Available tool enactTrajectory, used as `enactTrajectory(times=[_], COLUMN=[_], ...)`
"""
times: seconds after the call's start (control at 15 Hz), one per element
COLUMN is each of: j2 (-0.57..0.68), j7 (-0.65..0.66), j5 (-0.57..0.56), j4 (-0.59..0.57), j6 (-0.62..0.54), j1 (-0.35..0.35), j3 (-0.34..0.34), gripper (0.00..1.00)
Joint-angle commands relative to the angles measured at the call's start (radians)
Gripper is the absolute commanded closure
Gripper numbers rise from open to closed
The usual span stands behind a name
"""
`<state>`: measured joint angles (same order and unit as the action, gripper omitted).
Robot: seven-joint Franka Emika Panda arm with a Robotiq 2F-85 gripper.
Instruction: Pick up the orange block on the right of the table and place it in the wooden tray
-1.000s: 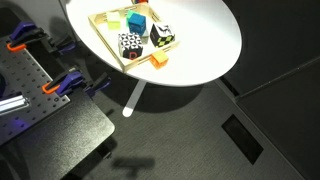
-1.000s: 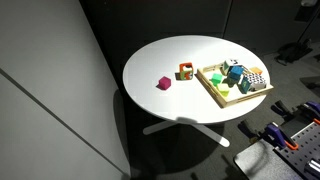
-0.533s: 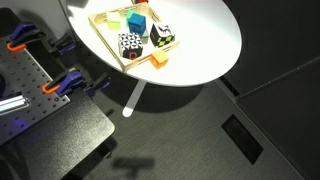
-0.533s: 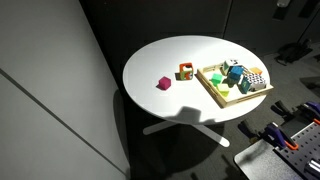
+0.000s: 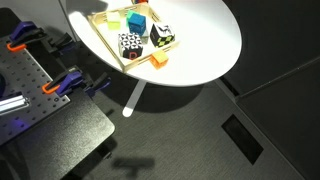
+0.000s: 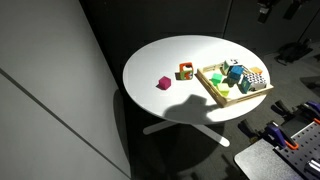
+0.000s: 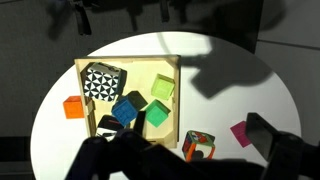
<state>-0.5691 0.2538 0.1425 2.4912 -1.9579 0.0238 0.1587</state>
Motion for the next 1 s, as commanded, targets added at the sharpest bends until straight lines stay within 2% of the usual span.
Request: enactTrajectory(times=[0.0,0.6,0.8,0.93], j2=[0.063,0.242,0.292,0.277], j7=[0.029,0.023,0.035,0.008], j5=[-0.051,-0.11,-0.138,-0.122], j4=[0.01,0.02,0.013,0.031], j6=[-0.076,-0.278,-0.306,-0.3], j1=[0.02,0.058,0.07,0.055], j3=[-0.024,-0.099,-0.114,-0.125], gripper=[0.0,0.0,0.0,0.0])
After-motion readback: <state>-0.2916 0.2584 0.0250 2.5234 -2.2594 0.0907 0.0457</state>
